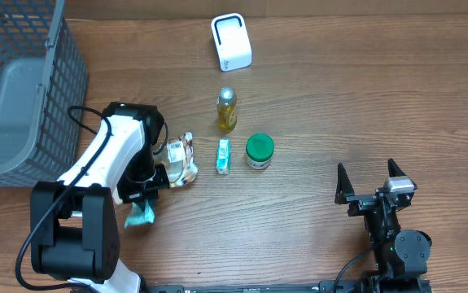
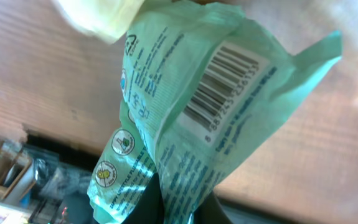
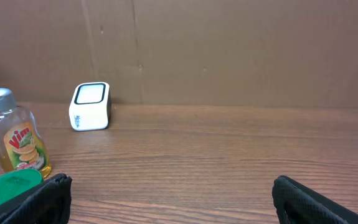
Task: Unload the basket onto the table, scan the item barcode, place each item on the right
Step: 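Set the green wipes pack flat on the table left of the tube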
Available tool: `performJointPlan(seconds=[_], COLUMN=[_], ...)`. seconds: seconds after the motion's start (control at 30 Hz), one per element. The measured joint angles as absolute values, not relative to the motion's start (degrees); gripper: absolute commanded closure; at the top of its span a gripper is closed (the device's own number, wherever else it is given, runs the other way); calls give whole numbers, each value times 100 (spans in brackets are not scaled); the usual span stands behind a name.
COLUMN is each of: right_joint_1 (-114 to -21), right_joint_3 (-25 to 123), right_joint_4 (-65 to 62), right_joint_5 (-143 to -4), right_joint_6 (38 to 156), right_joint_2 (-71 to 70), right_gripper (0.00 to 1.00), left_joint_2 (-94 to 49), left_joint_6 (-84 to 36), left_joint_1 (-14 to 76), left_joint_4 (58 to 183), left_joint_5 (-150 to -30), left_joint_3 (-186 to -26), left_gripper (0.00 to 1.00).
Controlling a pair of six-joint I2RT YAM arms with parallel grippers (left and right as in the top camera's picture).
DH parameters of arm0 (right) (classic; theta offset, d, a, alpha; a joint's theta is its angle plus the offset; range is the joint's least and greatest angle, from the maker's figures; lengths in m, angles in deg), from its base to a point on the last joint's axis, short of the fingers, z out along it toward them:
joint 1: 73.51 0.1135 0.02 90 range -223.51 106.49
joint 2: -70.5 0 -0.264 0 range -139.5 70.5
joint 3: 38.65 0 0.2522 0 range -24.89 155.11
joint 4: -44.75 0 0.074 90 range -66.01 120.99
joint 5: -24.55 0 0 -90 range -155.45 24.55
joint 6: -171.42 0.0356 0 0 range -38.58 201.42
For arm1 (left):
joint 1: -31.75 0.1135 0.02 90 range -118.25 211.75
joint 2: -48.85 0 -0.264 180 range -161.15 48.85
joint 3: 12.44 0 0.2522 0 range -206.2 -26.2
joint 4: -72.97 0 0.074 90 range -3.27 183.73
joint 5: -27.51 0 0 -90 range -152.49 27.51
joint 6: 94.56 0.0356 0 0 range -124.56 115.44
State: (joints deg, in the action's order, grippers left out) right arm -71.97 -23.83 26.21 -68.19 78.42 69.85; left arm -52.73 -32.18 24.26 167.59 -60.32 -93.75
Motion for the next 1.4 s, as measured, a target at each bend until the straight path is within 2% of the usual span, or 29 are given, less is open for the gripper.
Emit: performJointPlan(seconds=[0.47,0.77,0.97,1.13,1.4], right_joint_1=[-7197,-7197,-7197,-7197,-7197], right_joint_3=[-2383,-2383,-2383,-2383,-2383], right_joint_4=[2621,2621,2619,2623,2621], right_joint_5=[-6821,-6819,-6819,-6821,-6819], right_joint_6=[7842,7839,7837,7842,7839], right_joint_2=[6985,6985,6985,6985,6985], right_gripper=[0,0,0,0,0], left_joint_2=[-5273,-5273,-5273,-5273,-5273], left_joint_6=[-3559,-3264,-3172,-2969,-2879], left_joint_1=[2435,2435,2435,2413,2030], left_joint_4=[13719,14563,14982,15022,15087], left_joint_5=[-5061,-5090,-5516,-6250,-6552], left_joint_3=[-9375,-10048,-10293,-10295,-10295], left_gripper=[96,96,96,96,96])
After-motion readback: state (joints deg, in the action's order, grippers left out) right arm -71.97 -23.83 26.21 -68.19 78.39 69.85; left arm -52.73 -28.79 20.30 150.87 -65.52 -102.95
